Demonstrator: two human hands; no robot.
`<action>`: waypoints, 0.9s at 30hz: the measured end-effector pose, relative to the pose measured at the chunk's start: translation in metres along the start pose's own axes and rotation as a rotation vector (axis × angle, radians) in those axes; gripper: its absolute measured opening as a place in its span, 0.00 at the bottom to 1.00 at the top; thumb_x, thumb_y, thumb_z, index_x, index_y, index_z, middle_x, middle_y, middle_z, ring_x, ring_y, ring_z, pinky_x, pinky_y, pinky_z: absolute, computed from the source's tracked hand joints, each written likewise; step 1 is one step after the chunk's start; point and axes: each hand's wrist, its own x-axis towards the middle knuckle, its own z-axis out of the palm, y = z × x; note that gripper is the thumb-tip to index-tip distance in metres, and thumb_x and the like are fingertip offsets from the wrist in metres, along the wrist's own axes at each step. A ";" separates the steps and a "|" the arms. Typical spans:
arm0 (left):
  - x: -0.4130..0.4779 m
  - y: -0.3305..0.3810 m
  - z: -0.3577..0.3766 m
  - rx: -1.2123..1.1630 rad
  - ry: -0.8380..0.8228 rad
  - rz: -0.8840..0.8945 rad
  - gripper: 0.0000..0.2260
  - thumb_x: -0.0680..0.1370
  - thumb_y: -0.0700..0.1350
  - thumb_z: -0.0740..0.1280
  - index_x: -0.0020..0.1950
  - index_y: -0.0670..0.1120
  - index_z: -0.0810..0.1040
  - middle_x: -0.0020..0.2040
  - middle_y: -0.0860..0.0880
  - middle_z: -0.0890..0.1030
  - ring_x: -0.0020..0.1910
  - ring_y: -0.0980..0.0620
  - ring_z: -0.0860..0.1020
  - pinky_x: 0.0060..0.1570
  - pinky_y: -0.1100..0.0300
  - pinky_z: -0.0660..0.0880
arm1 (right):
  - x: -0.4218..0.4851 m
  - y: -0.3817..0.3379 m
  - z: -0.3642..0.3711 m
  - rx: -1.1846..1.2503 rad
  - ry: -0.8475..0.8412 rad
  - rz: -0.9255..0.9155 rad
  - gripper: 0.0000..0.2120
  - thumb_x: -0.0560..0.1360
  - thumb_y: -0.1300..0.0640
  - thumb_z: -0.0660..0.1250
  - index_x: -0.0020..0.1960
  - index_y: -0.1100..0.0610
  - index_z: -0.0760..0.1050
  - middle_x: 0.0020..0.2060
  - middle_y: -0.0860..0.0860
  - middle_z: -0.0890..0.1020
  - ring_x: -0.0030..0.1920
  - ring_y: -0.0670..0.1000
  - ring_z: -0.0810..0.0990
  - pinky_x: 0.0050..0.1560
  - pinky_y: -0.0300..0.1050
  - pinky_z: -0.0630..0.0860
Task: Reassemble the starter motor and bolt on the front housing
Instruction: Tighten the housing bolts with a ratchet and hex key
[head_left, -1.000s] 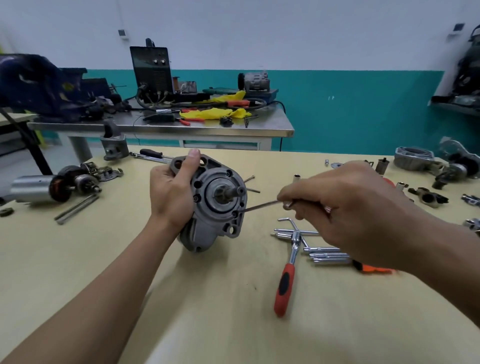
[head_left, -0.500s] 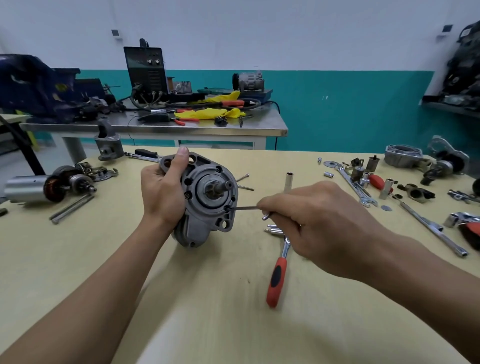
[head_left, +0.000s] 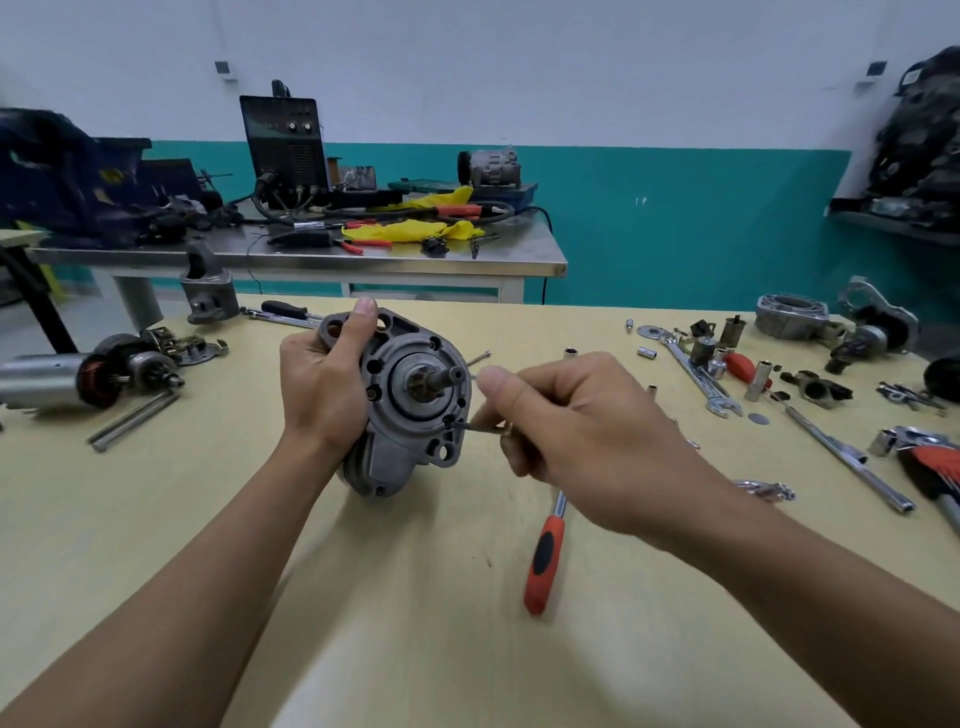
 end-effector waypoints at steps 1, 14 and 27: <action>0.000 0.000 0.000 0.003 -0.003 0.001 0.27 0.79 0.53 0.67 0.37 0.29 0.68 0.35 0.40 0.73 0.34 0.44 0.72 0.37 0.47 0.71 | 0.001 0.002 0.002 0.195 0.007 0.093 0.19 0.81 0.48 0.62 0.39 0.58 0.82 0.23 0.48 0.76 0.24 0.44 0.70 0.26 0.37 0.69; 0.000 0.000 0.000 -0.036 -0.014 0.002 0.26 0.79 0.52 0.66 0.37 0.29 0.69 0.36 0.39 0.72 0.35 0.43 0.71 0.37 0.48 0.70 | -0.007 0.017 0.026 1.249 -0.099 0.378 0.09 0.78 0.60 0.62 0.51 0.60 0.81 0.43 0.57 0.84 0.38 0.54 0.85 0.32 0.39 0.79; 0.002 -0.005 -0.001 -0.018 -0.007 0.008 0.28 0.78 0.54 0.67 0.39 0.27 0.69 0.35 0.39 0.75 0.34 0.43 0.74 0.36 0.50 0.74 | 0.011 0.058 0.025 -0.122 0.261 -0.514 0.07 0.78 0.61 0.66 0.51 0.60 0.83 0.35 0.49 0.83 0.30 0.46 0.79 0.33 0.42 0.77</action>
